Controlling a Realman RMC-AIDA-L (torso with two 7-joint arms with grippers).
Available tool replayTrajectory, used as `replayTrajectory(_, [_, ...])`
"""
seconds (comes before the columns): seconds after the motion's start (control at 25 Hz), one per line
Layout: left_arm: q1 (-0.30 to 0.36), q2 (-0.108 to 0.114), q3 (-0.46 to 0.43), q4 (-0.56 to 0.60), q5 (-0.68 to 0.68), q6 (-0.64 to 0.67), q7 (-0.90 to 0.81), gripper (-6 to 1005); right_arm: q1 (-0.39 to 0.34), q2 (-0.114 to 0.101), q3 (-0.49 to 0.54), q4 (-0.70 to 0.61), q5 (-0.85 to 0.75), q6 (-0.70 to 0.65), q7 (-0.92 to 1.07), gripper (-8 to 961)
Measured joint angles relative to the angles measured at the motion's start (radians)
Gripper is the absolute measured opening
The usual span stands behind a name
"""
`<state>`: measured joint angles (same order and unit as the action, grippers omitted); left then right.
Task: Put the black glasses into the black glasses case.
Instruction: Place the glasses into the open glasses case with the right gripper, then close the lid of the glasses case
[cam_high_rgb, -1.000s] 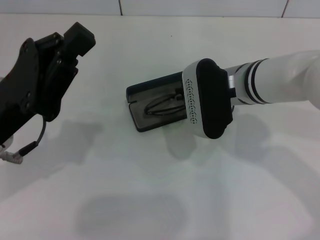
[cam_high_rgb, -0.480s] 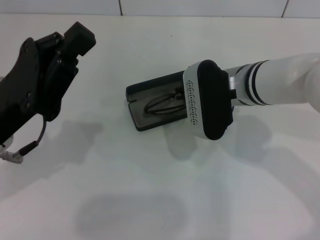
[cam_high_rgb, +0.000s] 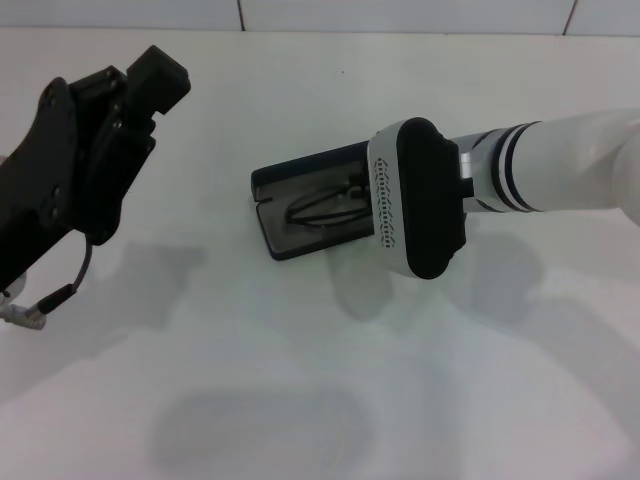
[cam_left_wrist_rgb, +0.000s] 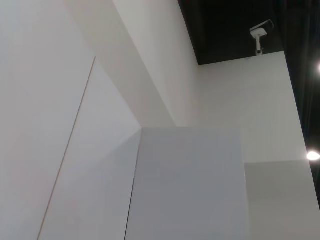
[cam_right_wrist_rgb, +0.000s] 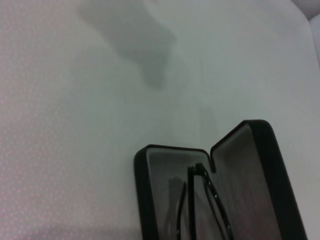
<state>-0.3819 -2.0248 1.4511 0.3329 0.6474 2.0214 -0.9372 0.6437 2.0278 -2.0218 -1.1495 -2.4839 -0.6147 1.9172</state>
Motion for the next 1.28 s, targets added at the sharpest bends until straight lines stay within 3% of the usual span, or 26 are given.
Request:
replayTrajectory(0.48, [0.003,0.000,0.000,0.000,0.000,0.003,0.000,34,-0.009,0.000,-0.002,-0.013,0.002,0.000,0.003,189])
replayTrajectory(1.28, [0.011,0.001,0.000,0.000,0.000,0.007,-0.001,34,-0.123,0.000,0.007,-0.137,-0.006,-0.008,-0.001,189])
